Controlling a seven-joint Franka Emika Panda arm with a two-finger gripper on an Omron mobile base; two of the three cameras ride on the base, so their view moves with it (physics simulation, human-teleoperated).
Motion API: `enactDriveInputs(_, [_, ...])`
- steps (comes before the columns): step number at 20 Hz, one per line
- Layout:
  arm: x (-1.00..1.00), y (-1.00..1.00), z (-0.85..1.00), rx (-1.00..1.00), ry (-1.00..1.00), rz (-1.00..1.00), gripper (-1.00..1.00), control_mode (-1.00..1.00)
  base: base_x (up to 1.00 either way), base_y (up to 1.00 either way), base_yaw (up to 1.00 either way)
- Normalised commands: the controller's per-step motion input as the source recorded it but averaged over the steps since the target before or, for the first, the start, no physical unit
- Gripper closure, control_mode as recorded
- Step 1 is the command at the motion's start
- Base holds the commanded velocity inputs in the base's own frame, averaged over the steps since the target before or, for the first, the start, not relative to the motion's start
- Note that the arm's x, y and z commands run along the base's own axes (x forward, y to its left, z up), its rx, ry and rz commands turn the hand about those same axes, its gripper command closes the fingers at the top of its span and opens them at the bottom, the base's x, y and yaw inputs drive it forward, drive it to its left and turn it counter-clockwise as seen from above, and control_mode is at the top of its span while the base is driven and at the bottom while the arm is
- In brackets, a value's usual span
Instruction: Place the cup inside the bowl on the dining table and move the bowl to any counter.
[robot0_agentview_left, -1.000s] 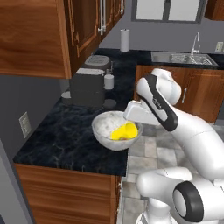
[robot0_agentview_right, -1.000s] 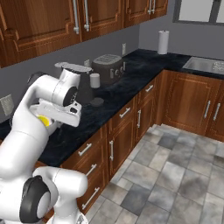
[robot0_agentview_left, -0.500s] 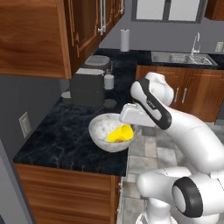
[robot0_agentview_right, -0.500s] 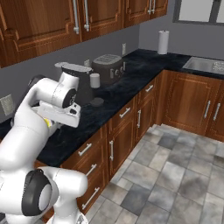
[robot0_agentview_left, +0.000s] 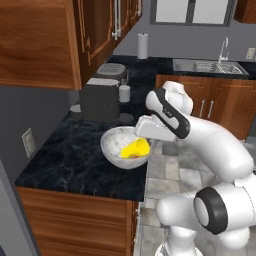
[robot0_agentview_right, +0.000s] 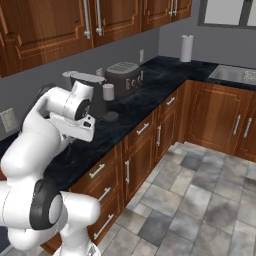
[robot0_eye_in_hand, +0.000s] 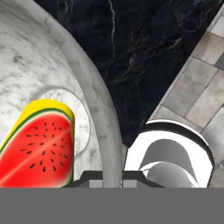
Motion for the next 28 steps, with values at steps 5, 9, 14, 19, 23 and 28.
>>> enactDriveInputs(5, [0.49,0.0,0.0,0.0,0.01,0.01,1.0,-1.0,0.0,0.0,0.0])
enactDriveInputs(9, [0.41,0.0,0.0,0.0,0.02,0.01,1.0,-1.0,0.0,0.0,0.0])
enactDriveInputs(14, [0.25,0.04,0.0,0.0,0.04,0.02,1.0,-1.0,0.0,0.0,0.0])
enactDriveInputs(19, [0.3,0.08,0.0,0.0,0.05,0.03,1.0,-1.0,0.0,0.0,0.0])
enactDriveInputs(23, [0.28,0.1,0.0,-0.02,0.02,0.03,1.0,-1.0,0.0,0.0,0.0])
enactDriveInputs(28, [0.21,0.08,0.0,-0.03,0.0,0.04,1.0,-1.0,0.0,0.0,0.0])
